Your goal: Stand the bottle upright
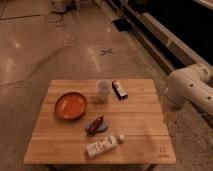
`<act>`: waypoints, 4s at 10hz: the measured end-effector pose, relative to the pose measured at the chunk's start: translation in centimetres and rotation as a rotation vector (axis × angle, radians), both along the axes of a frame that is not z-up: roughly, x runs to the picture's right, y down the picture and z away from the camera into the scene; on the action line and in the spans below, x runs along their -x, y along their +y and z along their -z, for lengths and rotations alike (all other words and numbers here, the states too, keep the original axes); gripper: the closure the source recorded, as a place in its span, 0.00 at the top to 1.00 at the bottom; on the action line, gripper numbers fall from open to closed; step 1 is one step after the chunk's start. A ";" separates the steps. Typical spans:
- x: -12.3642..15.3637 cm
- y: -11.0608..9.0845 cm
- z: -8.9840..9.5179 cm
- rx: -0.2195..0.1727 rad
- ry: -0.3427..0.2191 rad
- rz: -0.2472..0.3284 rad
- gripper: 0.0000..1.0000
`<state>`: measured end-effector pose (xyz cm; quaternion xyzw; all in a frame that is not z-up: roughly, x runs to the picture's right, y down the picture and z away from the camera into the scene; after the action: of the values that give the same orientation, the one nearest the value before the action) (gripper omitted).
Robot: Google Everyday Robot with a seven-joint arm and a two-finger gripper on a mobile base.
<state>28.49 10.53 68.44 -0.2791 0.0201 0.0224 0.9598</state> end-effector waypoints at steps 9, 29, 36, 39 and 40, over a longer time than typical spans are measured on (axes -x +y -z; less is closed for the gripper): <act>0.0 0.0 0.0 0.000 0.000 0.000 0.65; 12.3 9.3 -10.9 0.282 -0.706 -0.351 0.65; 12.4 12.6 -12.0 0.301 -0.754 -0.317 0.65; 12.8 12.6 -12.1 0.292 -0.774 -0.324 0.65; 13.3 12.7 -12.1 0.284 -0.794 -0.329 0.65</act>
<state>15.14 23.28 80.52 -0.3946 -0.3915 0.0630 0.8289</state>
